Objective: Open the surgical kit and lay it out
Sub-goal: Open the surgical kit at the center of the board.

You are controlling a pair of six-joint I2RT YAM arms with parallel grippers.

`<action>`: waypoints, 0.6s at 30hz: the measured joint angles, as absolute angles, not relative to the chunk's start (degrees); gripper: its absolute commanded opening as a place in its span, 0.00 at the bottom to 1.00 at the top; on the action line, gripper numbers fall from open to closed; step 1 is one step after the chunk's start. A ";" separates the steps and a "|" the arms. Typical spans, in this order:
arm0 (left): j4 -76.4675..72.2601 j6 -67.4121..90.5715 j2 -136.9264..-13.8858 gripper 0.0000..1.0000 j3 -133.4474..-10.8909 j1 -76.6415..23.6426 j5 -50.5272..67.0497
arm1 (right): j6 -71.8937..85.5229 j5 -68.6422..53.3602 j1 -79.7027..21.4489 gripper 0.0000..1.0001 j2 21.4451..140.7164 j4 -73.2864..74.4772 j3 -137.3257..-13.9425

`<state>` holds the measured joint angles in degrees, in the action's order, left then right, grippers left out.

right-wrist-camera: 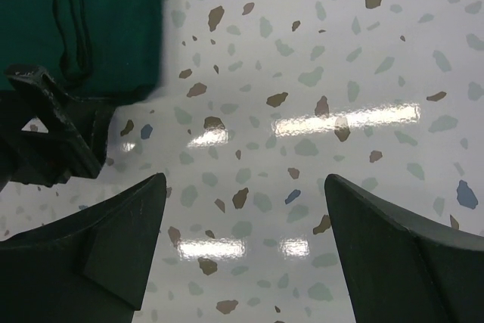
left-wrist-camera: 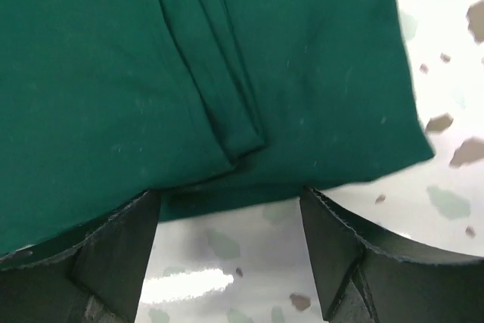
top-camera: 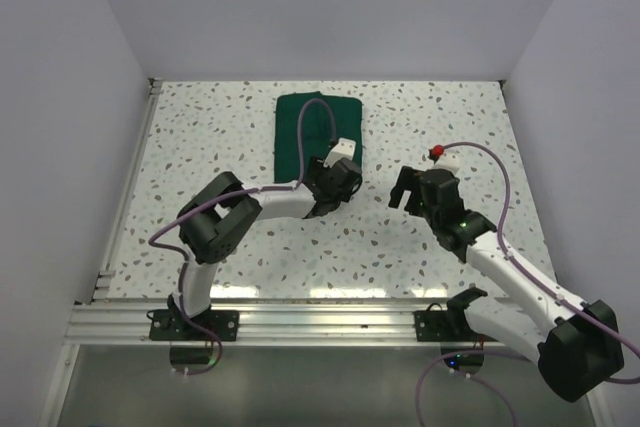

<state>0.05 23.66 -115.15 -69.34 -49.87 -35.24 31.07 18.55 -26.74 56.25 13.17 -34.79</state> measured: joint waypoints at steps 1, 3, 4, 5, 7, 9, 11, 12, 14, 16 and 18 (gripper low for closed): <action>0.03 23.29 -115.55 0.78 -70.28 -49.87 -35.79 | 31.07 18.55 -26.74 0.89 56.03 13.08 -34.76; -0.32 22.74 -115.98 0.77 -71.66 -49.87 -36.71 | 31.07 18.55 -26.74 0.89 55.64 12.93 -34.74; -0.36 22.65 -116.05 0.77 -71.96 -49.87 -36.95 | 31.07 18.55 -26.74 0.89 55.46 12.86 -34.72; -0.56 22.39 -116.05 0.76 -72.07 -49.87 -37.04 | 31.07 18.55 -26.74 0.89 55.31 12.86 -34.72; -0.75 22.20 -116.03 0.75 -72.05 -49.87 -37.06 | 31.07 18.57 -26.74 0.89 55.05 12.86 -34.70; -1.15 21.91 -115.68 0.75 -71.46 -49.87 -36.86 | 31.07 18.55 -26.74 0.89 55.00 12.86 -34.68; -1.13 21.89 -114.59 0.74 -70.50 -49.87 -36.69 | 31.07 18.57 -26.74 0.89 55.02 12.86 -34.68; -1.10 21.91 -113.73 0.74 -69.95 -49.87 -36.64 | 31.07 18.55 -26.74 0.89 55.05 12.86 -34.68; -0.91 21.91 -111.66 0.74 -69.10 -49.87 -36.47 | 31.07 18.55 -26.76 0.89 55.22 12.86 -34.68; -0.89 21.91 -108.97 0.74 -68.16 -49.91 -36.49 | 31.07 18.55 -26.76 0.89 55.59 12.82 -34.68; -1.10 21.82 -105.95 0.75 -67.02 -49.91 -36.53 | 31.07 18.55 -26.87 0.89 56.34 12.86 -34.68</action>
